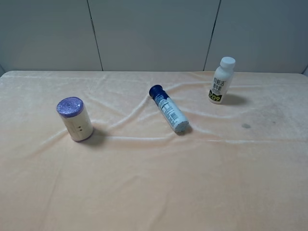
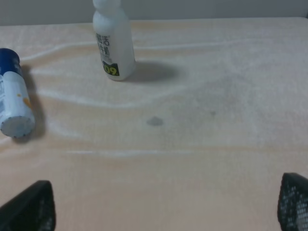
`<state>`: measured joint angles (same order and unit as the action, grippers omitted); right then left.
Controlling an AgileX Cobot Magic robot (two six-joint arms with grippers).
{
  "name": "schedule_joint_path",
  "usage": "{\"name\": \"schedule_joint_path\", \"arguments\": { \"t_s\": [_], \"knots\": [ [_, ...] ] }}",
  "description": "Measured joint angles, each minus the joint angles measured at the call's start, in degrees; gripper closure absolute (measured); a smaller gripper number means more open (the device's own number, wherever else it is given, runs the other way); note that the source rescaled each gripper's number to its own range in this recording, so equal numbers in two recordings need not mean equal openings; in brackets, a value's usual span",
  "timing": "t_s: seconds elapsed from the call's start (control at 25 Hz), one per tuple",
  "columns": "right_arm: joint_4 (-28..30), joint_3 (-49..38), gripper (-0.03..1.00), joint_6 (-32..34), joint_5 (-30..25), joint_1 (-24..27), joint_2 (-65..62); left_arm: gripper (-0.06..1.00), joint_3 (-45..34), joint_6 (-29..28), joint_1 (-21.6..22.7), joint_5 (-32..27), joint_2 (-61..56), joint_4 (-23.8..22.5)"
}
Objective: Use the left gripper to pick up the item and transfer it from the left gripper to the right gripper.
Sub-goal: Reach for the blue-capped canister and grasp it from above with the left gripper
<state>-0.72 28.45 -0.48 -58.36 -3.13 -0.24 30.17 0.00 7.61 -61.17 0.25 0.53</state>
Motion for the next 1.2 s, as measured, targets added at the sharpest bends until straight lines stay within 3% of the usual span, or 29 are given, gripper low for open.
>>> {"name": "schedule_joint_path", "arguments": {
  "t_s": [0.56,0.88,1.2],
  "knots": [
    [0.0,0.0,-0.03,0.0,-0.1,0.0,0.0,-0.03,20.3,0.0,-0.9,-2.9,33.2,-0.1],
    [0.0,0.0,-0.03,0.0,-0.1,0.0,0.0,-0.03,27.4,0.0,-9.2,0.6,54.1,-0.5],
    [0.0,0.0,-0.03,0.0,0.0,0.0,0.0,-0.03,29.3,0.0,-17.7,7.6,71.6,-0.5]
  ]
}}
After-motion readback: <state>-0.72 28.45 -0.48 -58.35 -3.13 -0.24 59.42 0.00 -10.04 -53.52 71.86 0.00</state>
